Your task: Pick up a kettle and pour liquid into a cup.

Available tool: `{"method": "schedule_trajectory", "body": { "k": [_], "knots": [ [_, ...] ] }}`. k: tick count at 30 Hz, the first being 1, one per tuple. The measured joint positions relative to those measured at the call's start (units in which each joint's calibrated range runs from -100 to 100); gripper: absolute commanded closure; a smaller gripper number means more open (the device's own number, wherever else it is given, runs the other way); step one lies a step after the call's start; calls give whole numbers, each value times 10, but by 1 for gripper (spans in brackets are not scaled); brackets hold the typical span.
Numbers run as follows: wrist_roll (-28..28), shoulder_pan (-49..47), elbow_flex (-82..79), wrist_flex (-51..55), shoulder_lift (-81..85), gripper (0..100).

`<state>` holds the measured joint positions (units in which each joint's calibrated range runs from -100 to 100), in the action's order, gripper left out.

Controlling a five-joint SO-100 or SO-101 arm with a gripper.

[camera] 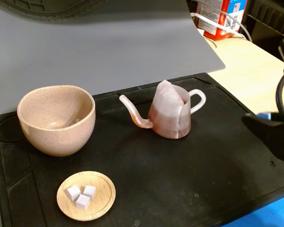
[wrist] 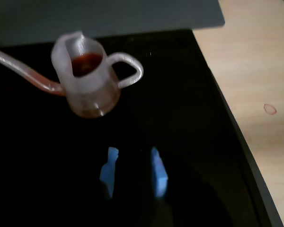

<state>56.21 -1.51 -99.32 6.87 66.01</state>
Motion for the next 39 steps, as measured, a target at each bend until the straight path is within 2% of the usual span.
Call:
{"method": "schedule_trajectory", "body": {
  "k": [2, 4, 7, 10, 12, 16, 21, 23, 25, 27, 32, 35, 39],
  "knots": [
    [-13, 1, 1, -47, -37, 89],
    [-48, 14, 7, -51, -67, 89],
    [-63, 48, 53, -52, -140, 89],
    [-81, 48, 80, -122, -217, 89],
    [-128, 43, 89, -194, -277, 89],
    [-174, 42, 92, -201, -299, 89],
    [-179, 42, 95, -221, -301, 89],
    [-179, 27, 116, -274, -356, 89],
    [-179, 8, 140, -376, -470, 82],
    [-181, 2, 146, -439, -531, 81],
    [-182, 3, 245, -444, -619, 81],
    [-201, 4, 281, -445, -669, 81],
    [-201, 4, 309, -521, -748, 81]
  ]
}}
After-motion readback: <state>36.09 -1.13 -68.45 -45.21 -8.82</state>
